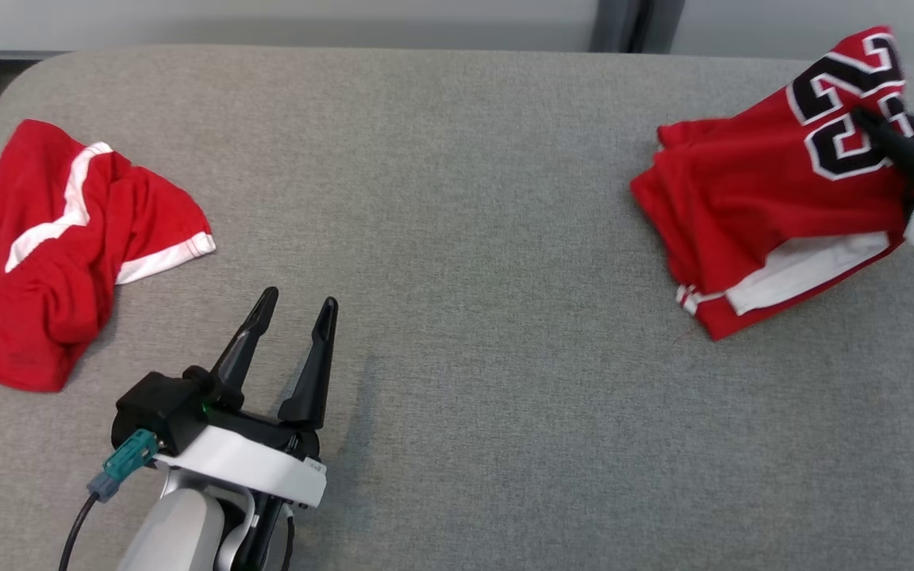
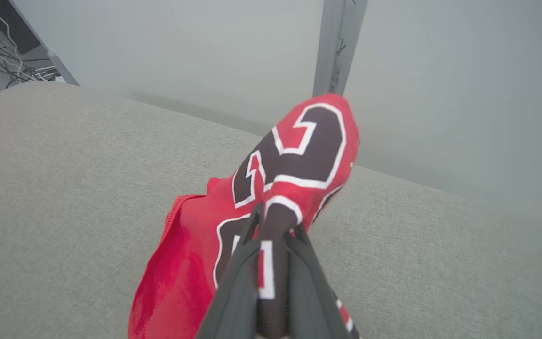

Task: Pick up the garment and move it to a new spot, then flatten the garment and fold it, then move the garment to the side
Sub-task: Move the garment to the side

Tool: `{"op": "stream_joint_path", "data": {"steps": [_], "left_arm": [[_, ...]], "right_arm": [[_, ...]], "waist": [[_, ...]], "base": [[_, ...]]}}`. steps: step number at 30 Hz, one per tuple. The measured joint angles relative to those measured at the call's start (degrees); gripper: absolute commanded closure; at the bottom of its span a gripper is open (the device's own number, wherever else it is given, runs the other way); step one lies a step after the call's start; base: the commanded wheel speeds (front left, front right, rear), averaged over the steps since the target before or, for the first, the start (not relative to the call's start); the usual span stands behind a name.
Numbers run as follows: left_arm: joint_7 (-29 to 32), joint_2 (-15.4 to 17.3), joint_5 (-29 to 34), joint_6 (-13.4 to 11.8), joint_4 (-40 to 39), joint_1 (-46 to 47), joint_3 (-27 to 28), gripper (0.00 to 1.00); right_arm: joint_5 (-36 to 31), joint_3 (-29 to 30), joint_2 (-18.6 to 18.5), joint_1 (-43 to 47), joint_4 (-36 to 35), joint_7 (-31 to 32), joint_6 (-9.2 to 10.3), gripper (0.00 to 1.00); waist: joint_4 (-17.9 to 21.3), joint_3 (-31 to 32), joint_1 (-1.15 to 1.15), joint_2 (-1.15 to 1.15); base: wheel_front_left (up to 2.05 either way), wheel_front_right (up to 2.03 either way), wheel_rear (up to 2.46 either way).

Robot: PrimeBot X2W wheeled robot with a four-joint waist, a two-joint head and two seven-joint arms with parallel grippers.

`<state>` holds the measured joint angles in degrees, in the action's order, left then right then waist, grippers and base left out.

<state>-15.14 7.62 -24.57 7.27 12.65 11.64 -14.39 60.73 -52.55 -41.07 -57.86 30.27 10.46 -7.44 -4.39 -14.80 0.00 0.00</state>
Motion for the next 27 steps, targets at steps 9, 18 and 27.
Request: {"op": "stream_joint_path", "data": {"steps": [9,18,27], "left_arm": [[0.0,1.0,0.8,0.2,-1.7,3.5,-1.6,0.00],[0.0,1.7,1.0,0.2,-2.8,5.6,-2.4,0.00],[0.0,1.6,0.9,0.2,-2.8,6.5,-2.7,0.00]], "right_arm": [[-3.6,-2.1,-0.3,-7.9,12.5,-4.6,-0.04,1.00],[-8.5,-3.6,3.7,-13.9,24.9,-6.6,-0.05,1.00],[-10.0,-4.4,6.6,-15.7,32.4,-8.1,-0.04,0.00]], "waist": [[3.7,-5.2,0.00,0.00],[6.2,-9.1,0.00,0.00],[5.9,-9.3,0.00,0.00]], "base": [[0.00,0.00,0.00],[0.00,0.00,0.00],[0.00,0.00,0.00]]}}
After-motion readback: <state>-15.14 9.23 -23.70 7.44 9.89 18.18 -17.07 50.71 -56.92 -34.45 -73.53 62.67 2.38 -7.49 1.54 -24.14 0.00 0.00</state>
